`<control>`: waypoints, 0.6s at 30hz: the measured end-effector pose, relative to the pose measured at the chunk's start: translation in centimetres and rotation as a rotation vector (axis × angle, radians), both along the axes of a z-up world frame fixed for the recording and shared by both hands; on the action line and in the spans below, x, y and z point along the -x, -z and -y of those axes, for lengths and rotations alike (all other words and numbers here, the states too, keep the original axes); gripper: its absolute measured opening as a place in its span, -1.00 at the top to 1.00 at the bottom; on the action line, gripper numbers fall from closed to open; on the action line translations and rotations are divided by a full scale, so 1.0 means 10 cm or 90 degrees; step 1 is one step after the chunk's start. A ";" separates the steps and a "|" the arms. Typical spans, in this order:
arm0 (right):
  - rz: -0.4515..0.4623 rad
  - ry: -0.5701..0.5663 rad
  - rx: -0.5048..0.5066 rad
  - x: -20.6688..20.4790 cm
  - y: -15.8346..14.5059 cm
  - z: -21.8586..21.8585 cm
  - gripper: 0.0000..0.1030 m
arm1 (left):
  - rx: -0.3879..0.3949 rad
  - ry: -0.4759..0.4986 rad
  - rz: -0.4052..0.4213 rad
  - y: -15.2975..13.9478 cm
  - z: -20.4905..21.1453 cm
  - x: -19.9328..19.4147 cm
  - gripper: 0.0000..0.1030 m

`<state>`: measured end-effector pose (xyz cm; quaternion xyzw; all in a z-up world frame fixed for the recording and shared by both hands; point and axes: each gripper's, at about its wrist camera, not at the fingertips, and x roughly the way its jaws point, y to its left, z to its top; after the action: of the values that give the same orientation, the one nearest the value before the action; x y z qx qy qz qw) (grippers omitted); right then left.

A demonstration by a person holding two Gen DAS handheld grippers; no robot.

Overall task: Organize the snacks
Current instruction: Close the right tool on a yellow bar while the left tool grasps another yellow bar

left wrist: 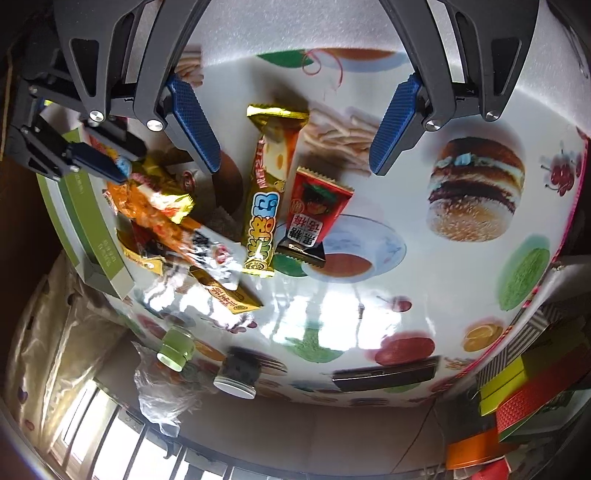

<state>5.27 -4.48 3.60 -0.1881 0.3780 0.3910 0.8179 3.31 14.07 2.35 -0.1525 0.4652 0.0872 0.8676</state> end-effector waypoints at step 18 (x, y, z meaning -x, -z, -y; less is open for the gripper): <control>-0.047 0.108 -0.066 -0.06 -0.06 0.35 0.56 | -0.042 0.039 -0.012 0.12 0.16 -0.35 -0.11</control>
<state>5.83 -7.96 4.19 -0.0982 0.4020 0.3461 0.8420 6.83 12.51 1.18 -0.1086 0.4748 0.0777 0.8699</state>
